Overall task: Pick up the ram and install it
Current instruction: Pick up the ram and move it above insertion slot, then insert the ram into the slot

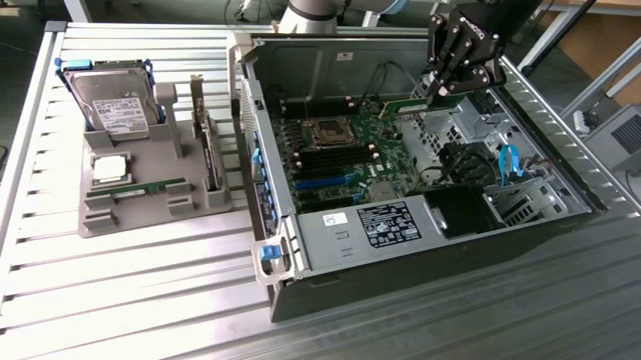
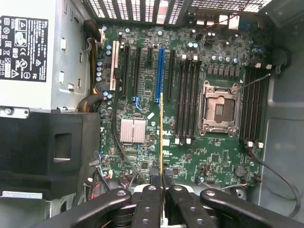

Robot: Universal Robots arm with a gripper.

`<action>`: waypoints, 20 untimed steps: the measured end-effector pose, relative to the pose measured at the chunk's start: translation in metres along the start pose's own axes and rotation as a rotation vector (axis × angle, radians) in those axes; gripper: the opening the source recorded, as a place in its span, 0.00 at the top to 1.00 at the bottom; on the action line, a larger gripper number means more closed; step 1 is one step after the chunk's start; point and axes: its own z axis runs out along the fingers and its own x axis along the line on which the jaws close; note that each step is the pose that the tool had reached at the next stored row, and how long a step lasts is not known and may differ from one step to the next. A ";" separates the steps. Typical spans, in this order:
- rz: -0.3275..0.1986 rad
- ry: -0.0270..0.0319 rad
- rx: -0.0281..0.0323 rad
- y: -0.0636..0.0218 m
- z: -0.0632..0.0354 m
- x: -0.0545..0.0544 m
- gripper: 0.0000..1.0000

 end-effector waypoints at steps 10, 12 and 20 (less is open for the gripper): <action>0.000 0.0000 0.0000 0.0000 0.0000 0.000 0.89; 0.000 0.0000 0.0000 0.0000 0.0006 0.000 0.89; 0.009 -0.0012 0.0004 0.0038 0.0130 -0.001 0.89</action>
